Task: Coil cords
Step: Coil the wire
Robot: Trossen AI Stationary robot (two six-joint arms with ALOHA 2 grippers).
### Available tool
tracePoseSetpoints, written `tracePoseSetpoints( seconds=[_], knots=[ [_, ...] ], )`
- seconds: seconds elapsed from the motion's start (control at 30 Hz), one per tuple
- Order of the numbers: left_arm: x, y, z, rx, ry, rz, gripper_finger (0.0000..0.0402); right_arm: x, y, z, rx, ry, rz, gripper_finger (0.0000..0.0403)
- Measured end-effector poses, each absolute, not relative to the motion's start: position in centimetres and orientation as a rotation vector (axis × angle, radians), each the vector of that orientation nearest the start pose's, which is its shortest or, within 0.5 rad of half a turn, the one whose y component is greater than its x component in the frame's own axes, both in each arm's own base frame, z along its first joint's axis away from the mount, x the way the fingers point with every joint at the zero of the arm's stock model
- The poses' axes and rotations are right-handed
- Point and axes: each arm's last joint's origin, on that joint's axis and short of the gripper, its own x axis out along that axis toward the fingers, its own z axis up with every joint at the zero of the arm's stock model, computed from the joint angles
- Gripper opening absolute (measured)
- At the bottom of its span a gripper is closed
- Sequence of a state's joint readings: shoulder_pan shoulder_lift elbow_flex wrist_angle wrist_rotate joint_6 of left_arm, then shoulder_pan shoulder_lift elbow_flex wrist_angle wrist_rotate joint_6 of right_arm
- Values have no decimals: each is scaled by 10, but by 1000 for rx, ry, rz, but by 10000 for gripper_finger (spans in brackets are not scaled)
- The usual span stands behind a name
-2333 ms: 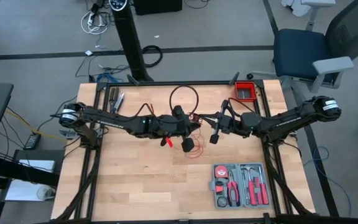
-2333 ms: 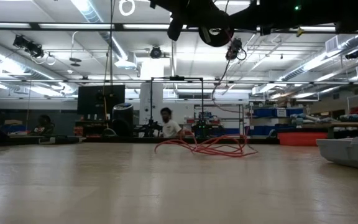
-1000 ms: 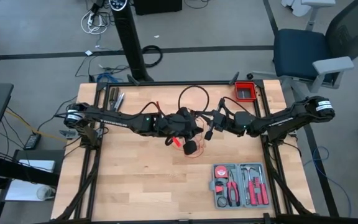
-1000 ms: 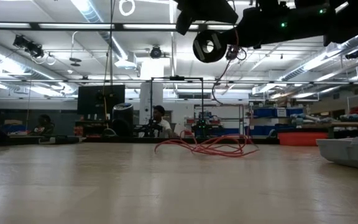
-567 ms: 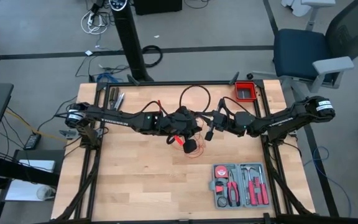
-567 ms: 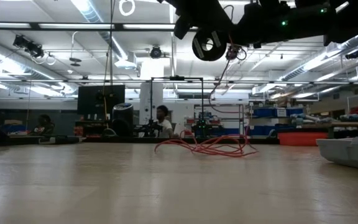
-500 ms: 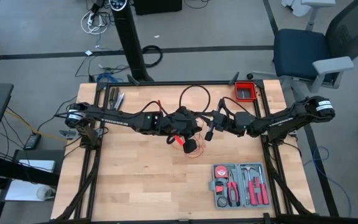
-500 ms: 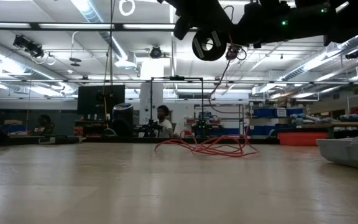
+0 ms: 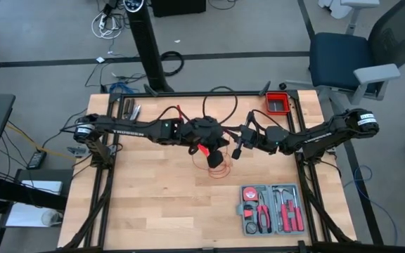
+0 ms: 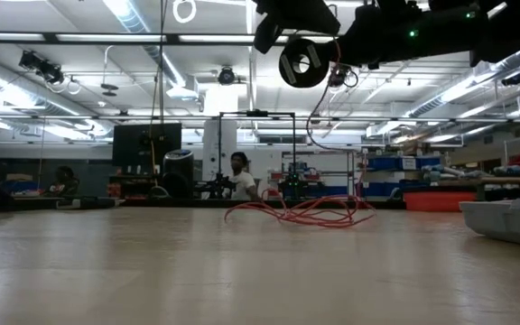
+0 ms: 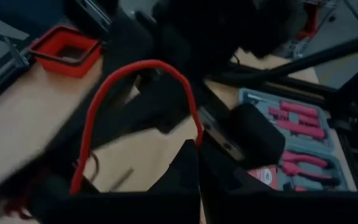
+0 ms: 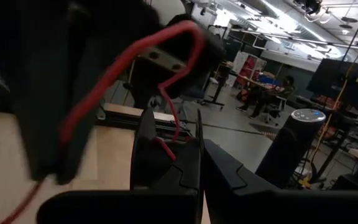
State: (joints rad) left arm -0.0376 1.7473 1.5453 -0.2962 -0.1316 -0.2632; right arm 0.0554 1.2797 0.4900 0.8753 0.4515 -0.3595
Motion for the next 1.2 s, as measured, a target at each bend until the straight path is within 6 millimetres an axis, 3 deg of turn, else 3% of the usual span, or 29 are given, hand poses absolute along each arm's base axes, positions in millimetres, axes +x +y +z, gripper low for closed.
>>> tracePoseSetpoints(
  seconds=[0.33,0.8,1.2],
  knots=[
    [401,-13,338,-192,523,139,0,254,1,233,-331,-18,-407,4],
    [405,-13,347,-210,411,128,0,254,-2,233,-302,-20,-421,4],
    [420,-23,330,-118,424,73,0,254,-5,232,-297,-19,-428,4]
  ],
)
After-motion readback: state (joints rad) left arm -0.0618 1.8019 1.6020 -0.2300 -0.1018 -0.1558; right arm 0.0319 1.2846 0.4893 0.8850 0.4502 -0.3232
